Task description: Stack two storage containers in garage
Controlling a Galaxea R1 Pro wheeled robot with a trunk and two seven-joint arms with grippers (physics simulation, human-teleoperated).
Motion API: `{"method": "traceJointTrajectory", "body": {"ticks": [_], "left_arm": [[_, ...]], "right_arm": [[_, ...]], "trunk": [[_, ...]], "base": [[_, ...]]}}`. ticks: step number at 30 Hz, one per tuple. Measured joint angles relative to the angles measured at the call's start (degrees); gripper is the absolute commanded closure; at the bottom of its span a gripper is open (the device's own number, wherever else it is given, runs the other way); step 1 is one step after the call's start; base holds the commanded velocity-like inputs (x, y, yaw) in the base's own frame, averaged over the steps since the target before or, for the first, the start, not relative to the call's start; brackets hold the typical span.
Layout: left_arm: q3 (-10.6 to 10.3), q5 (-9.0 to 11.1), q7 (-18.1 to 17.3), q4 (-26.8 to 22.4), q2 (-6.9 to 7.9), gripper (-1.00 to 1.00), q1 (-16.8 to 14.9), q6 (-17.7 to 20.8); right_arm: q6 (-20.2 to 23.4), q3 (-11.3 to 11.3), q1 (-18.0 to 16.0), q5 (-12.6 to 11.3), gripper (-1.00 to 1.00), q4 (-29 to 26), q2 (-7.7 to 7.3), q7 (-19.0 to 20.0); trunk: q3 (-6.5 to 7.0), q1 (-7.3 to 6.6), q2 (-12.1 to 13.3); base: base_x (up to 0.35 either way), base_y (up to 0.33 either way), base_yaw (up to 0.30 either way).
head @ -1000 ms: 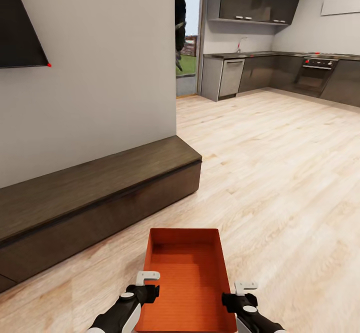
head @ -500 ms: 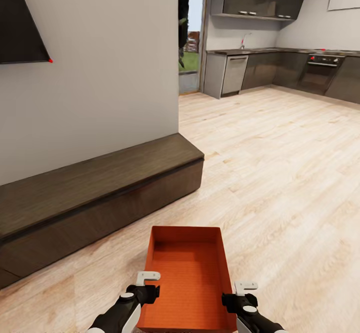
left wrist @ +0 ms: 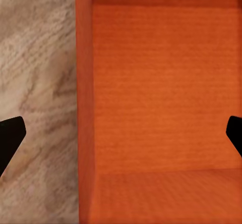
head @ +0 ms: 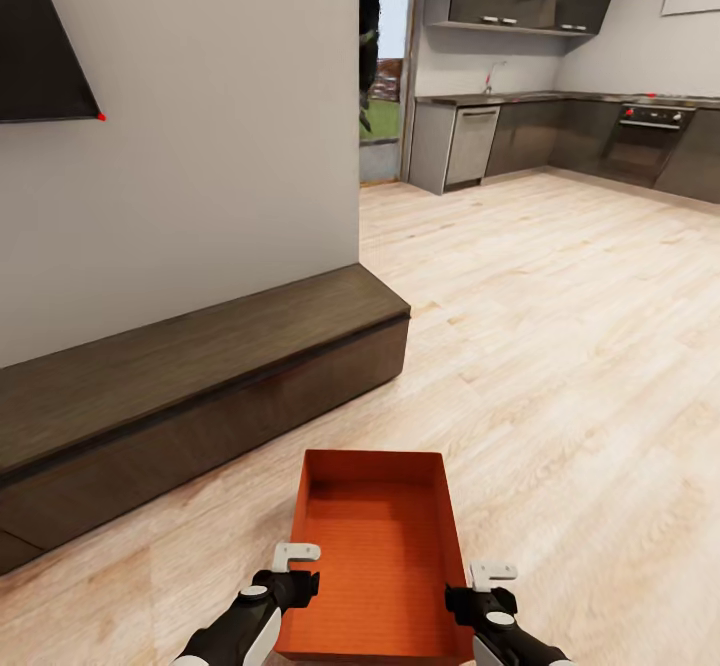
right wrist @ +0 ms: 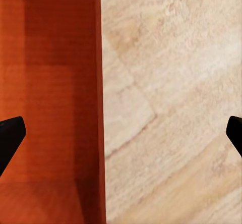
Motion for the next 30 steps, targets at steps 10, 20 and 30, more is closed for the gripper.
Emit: {"method": "traceJointTrajectory", "body": {"ticks": [10, 20, 30], "left_arm": [[-0.1, -0.2, 0.2, -0.3, -0.08, -1.00, 0.0, 0.0], [-0.1, -0.3, 0.4, -0.4, 0.07, -1.00, 0.0, -0.1], [-0.1, -0.2, 0.4, -0.3, 0.08, -1.00, 0.0, -0.1]], "right_arm": [[-0.2, 0.1, 0.0, 0.1, -1.00, 0.0, -0.05, 0.0], [-0.4, 0.0, 0.0, 0.1, -1.00, 0.0, -0.29, 0.0], [-0.3, -0.4, 0.0, -0.2, -1.00, 0.0, 0.00, -0.1]], "trunk": [[-0.87, 0.00, 0.0], [-1.41, 0.00, 0.0], [-1.60, 0.00, 0.0]], "base": [[0.000, 0.000, 0.000], [0.000, 0.000, 0.016], [0.000, 0.000, 0.000]]}}
